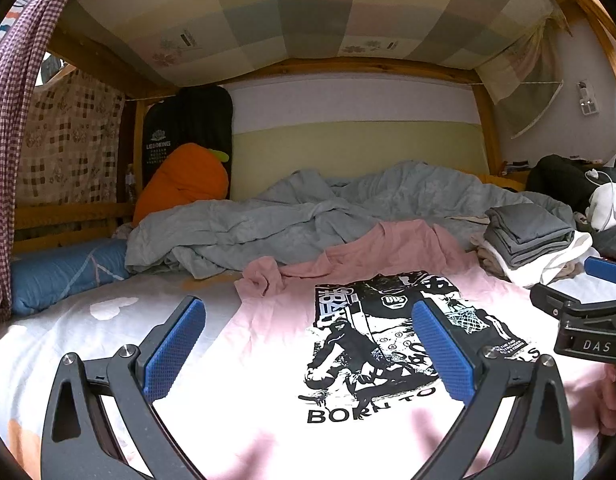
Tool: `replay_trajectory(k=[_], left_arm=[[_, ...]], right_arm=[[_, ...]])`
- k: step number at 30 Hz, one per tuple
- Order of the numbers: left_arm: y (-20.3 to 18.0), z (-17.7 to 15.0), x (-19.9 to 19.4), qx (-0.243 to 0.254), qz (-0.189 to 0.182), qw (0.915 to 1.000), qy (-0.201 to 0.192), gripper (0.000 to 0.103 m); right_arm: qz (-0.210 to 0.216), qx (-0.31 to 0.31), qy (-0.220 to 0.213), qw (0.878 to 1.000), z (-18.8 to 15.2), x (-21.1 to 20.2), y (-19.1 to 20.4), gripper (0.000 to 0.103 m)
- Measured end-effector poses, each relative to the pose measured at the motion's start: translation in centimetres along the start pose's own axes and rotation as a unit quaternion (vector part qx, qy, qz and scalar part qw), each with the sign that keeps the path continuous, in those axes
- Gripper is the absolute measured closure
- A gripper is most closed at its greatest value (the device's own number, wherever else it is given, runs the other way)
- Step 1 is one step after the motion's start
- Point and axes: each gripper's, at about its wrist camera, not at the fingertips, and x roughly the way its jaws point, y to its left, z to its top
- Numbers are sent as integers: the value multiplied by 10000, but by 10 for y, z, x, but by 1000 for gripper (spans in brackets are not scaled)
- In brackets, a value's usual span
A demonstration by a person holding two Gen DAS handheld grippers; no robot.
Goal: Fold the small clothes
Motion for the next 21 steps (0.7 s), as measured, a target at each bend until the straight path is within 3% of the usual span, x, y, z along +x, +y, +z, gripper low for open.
replay_trajectory(k=[10, 18, 21], left_arm=[[3, 5, 0, -80, 111, 9998, 116, 0], [0, 15, -9, 74, 151, 9998, -75, 0], [4, 33, -28, 121, 128, 9991, -380, 0]], right_arm=[[55, -69, -85, 9999, 1, -6, 4, 1], [275, -146, -89, 9995, 17, -23, 4, 1], [369, -16, -209, 9991, 28, -36, -6, 1]])
